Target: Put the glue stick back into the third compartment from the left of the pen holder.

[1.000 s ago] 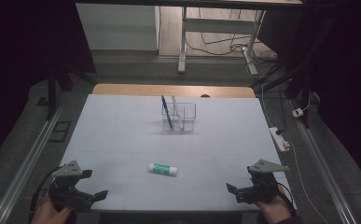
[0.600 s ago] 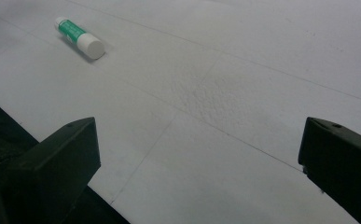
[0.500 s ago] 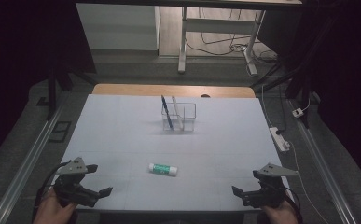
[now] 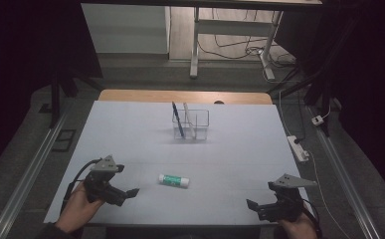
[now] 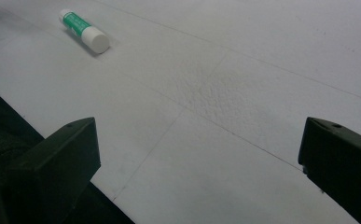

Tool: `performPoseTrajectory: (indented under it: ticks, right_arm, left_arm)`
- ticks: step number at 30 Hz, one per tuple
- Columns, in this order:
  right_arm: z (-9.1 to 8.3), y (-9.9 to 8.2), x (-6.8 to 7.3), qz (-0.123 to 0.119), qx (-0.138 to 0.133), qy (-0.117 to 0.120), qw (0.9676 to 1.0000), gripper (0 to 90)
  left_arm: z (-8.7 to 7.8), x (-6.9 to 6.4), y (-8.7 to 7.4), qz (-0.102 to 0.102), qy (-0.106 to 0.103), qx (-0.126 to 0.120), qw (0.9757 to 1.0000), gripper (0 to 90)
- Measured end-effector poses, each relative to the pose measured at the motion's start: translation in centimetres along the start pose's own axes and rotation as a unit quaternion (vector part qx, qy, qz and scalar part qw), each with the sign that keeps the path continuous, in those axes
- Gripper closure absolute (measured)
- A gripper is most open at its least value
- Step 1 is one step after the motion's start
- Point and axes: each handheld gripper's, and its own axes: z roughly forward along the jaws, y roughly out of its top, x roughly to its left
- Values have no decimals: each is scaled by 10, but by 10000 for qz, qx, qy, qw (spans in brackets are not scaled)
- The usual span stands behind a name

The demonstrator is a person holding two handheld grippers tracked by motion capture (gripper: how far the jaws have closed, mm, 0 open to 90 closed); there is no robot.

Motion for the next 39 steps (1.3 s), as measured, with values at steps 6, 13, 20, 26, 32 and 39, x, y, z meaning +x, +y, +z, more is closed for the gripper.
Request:
performPoseTrajectory:
  ticks: [6,13,20,26,32,39]
  right_arm:
    - [0,0,-1,48,18,31,10000,0]
    - [1,0,0,-26,67,83,9999,0]
    - [2,0,-1,-30,107,150,9998,0]
    - [2,1,0,-50,132,154,9998,0]
    - [2,1,1,-69,143,152,9998,0]
    - [2,1,1,-77,144,156,9997,0]
  left_arm:
    - [23,4,18,393,-216,171,9988,0]
    - [50,12,30,665,-370,573,9955,179]
    - [66,23,34,635,-603,897,9921,603]
    - [78,22,38,768,-617,1198,9879,886]
    - [89,21,40,791,-604,1439,9846,889]
    - [94,18,41,848,-716,1534,9819,889]
